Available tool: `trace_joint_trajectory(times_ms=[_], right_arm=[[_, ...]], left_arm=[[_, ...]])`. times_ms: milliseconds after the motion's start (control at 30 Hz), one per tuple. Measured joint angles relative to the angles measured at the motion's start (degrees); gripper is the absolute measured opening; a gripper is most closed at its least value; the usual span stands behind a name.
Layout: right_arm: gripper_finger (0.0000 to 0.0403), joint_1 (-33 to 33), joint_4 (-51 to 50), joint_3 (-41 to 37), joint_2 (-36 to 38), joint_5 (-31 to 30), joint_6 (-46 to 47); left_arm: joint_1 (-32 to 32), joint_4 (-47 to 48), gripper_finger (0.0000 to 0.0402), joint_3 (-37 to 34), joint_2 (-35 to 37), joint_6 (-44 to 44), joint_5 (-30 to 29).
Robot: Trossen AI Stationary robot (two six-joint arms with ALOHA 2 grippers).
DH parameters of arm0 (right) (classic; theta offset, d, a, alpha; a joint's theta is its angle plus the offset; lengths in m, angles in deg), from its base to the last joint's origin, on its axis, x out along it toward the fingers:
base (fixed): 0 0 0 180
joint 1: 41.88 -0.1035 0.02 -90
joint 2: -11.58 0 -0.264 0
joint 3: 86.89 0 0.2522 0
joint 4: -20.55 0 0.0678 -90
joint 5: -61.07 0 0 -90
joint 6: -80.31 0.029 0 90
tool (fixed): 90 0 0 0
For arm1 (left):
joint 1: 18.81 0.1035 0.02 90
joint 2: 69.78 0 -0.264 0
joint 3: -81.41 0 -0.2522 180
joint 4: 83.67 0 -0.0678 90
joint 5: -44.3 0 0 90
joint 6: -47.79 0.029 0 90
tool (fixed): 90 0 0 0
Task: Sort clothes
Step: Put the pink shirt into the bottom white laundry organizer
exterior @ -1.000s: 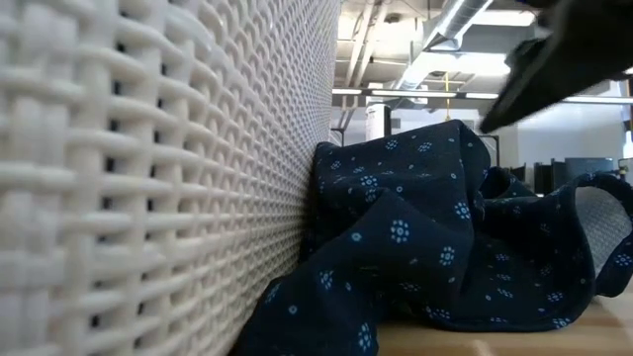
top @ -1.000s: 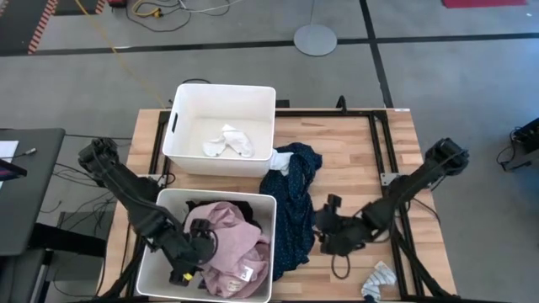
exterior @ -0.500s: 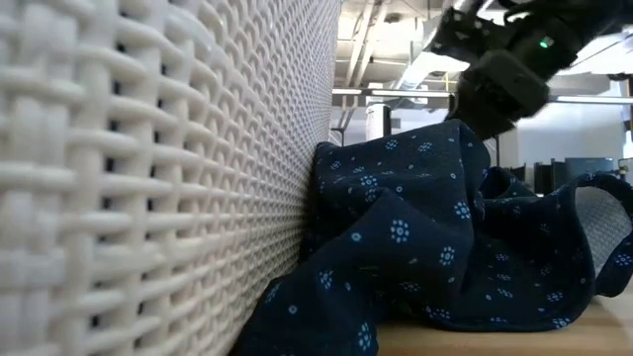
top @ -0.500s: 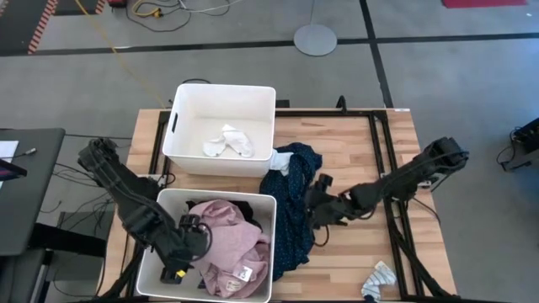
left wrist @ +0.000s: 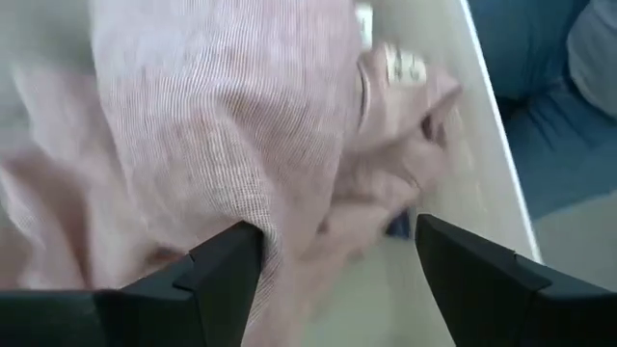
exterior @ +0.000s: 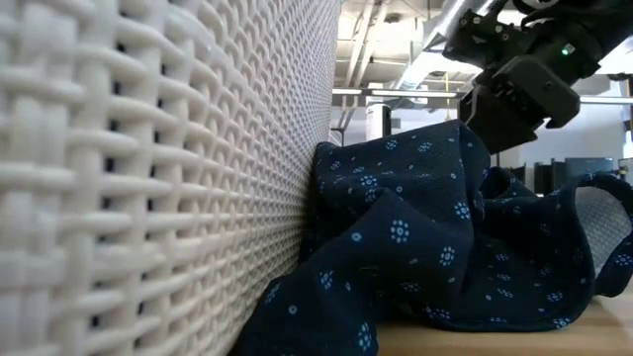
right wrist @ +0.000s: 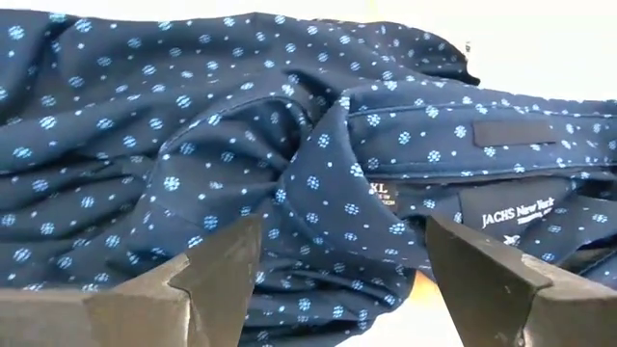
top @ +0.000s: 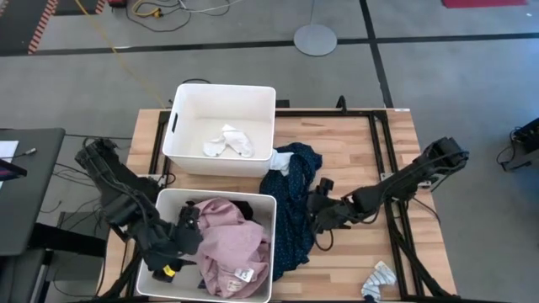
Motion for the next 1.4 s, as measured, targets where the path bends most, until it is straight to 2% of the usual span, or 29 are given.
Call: trace_joint_trajectory(times_ms=[100, 367, 500, 667, 767, 900, 1000, 1067, 1200, 1267, 1400], right_arm=[[0.0309, 0.26, 0.23, 0.00, 0.00, 0.07, -0.28], [0.0309, 1.55, 1.25, 0.00, 0.00, 0.07, -1.49], [0.0309, 1.97, 2.32, -0.83, 0.00, 0.07, -1.47], [0.0309, 2.98, 7.20, -4.14, 0.00, 0.46, -1.38], [0.0309, 3.52, 10.94, -5.77, 0.00, 1.04, -1.45], [0.0309, 3.78, 13.46, -6.56, 0.00, 1.55, -1.81], [0.0309, 3.77, 16.24, -6.56, 0.00, 3.42, -3.40], [0.0309, 3.76, 18.28, -6.56, 0.00, 4.83, -4.56], [0.0309, 4.27, 19.04, -6.56, 0.00, 6.09, -5.81], [0.0309, 5.36, 18.78, -6.56, 0.00, 6.39, -5.81], [0.0310, 8.46, 19.40, -6.56, -0.79, 10.71, -5.92]], left_arm=[[0.89, -4.27, 0.0267, -0.99, 0.00, 5.48, -2.89], [5.68, -8.84, 0.0267, -6.66, -1.18, 12.35, -2.56], [8.21, -11.48, 0.0267, -12.29, -1.06, 11.61, 2.20], [10.00, -24.10, 0.0267, -21.90, -1.14, 12.08, 9.33], [11.55, -29.15, 0.0267, -27.25, -1.14, 12.09, 11.54], [14.07, -29.94, 0.0267, -32.83, -1.05, 9.87, 13.48], [15.60, -31.16, 0.0267, -36.14, -0.97, 7.62, 18.01], [16.03, -30.97, 0.0267, -36.76, -0.98, 6.58, 20.07], [16.11, -29.69, 0.0267, -34.96, -0.56, 5.80, 20.46], [15.78, -28.45, 0.0267, -32.43, -0.15, 5.70, 20.43], [14.13, -25.62, 0.0267, -25.44, 0.31, 5.79, 19.93]])
